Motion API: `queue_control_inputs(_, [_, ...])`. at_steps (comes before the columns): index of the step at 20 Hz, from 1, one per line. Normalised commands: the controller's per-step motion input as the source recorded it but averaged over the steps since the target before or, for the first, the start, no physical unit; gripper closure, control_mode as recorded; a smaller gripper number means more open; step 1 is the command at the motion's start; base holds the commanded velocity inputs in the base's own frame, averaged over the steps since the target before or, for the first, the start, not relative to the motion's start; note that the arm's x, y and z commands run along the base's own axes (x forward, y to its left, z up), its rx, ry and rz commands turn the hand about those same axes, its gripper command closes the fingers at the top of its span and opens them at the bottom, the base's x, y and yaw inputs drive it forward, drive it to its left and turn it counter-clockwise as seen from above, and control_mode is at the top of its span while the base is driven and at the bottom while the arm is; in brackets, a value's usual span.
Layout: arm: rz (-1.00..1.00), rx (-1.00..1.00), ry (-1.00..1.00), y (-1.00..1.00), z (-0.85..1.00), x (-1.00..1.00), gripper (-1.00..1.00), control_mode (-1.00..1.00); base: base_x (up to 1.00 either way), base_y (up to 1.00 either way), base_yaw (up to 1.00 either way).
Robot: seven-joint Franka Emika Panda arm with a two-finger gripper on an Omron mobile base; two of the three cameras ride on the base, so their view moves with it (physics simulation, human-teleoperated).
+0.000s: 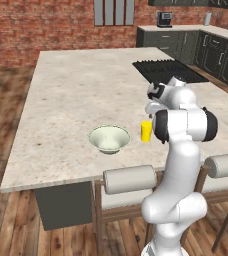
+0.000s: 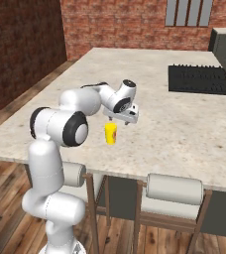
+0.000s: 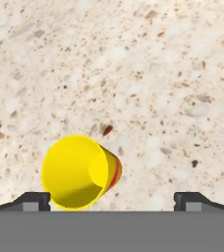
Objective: Place the cup inside the bowl on the dining table and move the bowl to any counter.
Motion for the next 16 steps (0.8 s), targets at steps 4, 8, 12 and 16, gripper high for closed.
queue_control_inputs(4, [0.0, 0.0, 0.0, 0.0, -0.03, 0.15, -1.0, -1.0, 0.0, 0.0, 0.0])
queue_control_inputs(8, [0.0, 0.0, 0.0, 0.0, -0.05, 0.1, -1.0, -1.0, 0.0, 0.0, 0.0])
queue_control_inputs(12, [0.0, 0.02, 0.0, 0.0, -0.12, 0.0, -1.0, -1.0, 0.0, 0.0, 0.0])
queue_control_inputs(16, [0.0, 0.04, 0.0, 0.0, -0.2, 0.0, -1.0, -1.0, 0.0, 0.0, 0.0])
